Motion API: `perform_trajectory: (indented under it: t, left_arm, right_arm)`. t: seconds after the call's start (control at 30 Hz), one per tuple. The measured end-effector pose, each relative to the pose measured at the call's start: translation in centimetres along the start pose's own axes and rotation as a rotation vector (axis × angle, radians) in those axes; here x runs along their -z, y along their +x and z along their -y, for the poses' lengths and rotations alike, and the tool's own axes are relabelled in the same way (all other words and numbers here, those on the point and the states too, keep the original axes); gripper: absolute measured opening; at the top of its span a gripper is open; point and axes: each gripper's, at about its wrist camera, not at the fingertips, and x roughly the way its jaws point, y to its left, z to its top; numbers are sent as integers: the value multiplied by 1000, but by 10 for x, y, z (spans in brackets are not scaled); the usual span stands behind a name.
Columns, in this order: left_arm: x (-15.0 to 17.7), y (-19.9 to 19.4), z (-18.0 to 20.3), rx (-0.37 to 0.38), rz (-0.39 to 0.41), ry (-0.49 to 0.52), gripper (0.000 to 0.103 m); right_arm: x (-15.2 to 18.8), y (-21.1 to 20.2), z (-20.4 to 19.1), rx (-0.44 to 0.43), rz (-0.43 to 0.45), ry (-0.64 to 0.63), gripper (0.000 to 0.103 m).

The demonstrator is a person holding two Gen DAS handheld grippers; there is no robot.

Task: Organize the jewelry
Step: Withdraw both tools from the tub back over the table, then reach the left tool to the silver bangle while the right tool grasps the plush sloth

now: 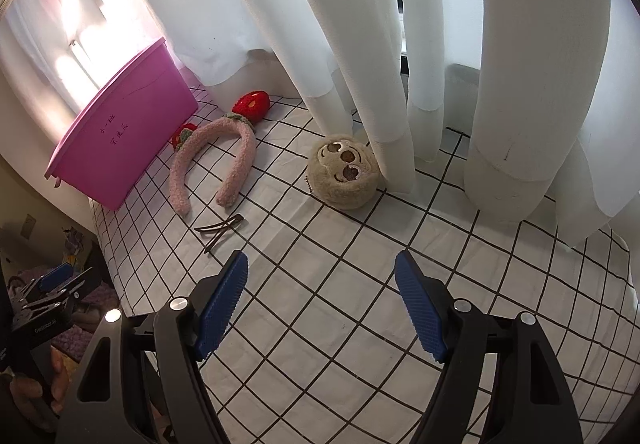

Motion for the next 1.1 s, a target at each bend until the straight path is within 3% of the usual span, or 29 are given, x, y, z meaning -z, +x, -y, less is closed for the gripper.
perform_trajectory:
  t: [0.1,0.3,0.6,0.83,1.1]
  left_arm:
    - [4,12,2,28,-23,-11,97]
    - [22,26,15,13,-68,-51,97]
    - [63,27,37,-106,-47,-280,97]
    - [81,29,57,-160,-41,-329,97]
    - [81,42,70,-184,-15,-369,97]
  right_arm:
    - [-4,10,-3,20,-6,-27,73]
    - [-13,35,-2,7,-28,-88,73]
    - [-24,68,9,-87,-47,-214,73]
    - [-26,78,15,-116,-52,-277,73]
    - [-34,94,13,-124,-34,-298,73]
